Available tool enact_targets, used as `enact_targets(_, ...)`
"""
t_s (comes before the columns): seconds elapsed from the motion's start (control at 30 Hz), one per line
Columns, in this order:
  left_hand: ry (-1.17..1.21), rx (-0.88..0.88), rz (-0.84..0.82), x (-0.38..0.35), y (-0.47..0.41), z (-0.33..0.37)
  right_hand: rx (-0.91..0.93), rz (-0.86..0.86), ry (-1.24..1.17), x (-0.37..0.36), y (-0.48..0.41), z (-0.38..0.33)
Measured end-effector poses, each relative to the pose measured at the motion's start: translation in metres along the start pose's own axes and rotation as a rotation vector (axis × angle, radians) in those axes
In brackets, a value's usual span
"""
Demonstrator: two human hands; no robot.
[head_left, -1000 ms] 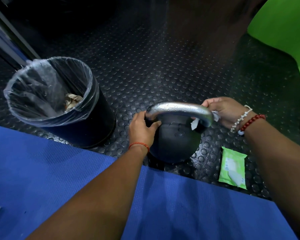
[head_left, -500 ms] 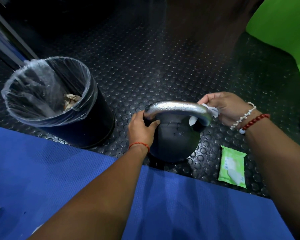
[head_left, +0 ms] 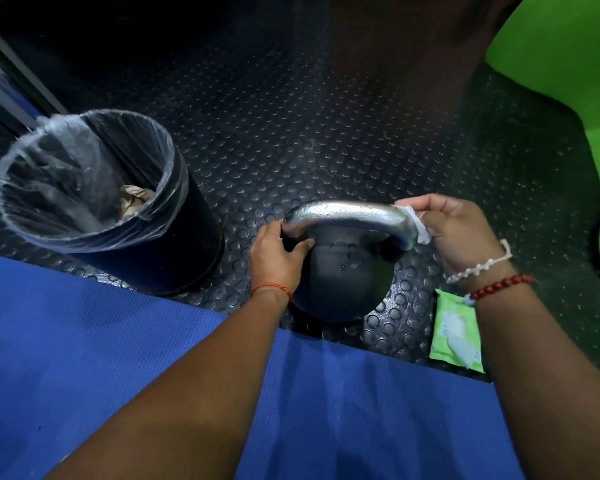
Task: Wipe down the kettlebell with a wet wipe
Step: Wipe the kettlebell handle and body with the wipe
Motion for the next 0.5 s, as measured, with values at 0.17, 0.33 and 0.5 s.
enact_targets(0.17, -0.006, 0.002, -0.018, 0.0, -0.001, 0.001, 0.111, 0.422, -0.022, -0.006, 0.034, 0.008)
enact_targets(0.33, -0.007, -0.005, -0.024, 0.0, -0.002, 0.0, 0.173, 0.701, -0.011, -0.016, 0.051, 0.011)
enact_targets(0.5, -0.014, -0.018, -0.028, 0.0, -0.003, 0.0, 0.209, 0.731, 0.064, -0.02, 0.055, 0.006)
Point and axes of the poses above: each hand's wrist, its own y-axis away from the middle knuckle, its own x-axis out of the back of the hand, z = x × y, the point moved 6 cm from there along -y, towards the middle knuckle, and after that the axes turned 1 degree about -y, right-handed, at the moved point
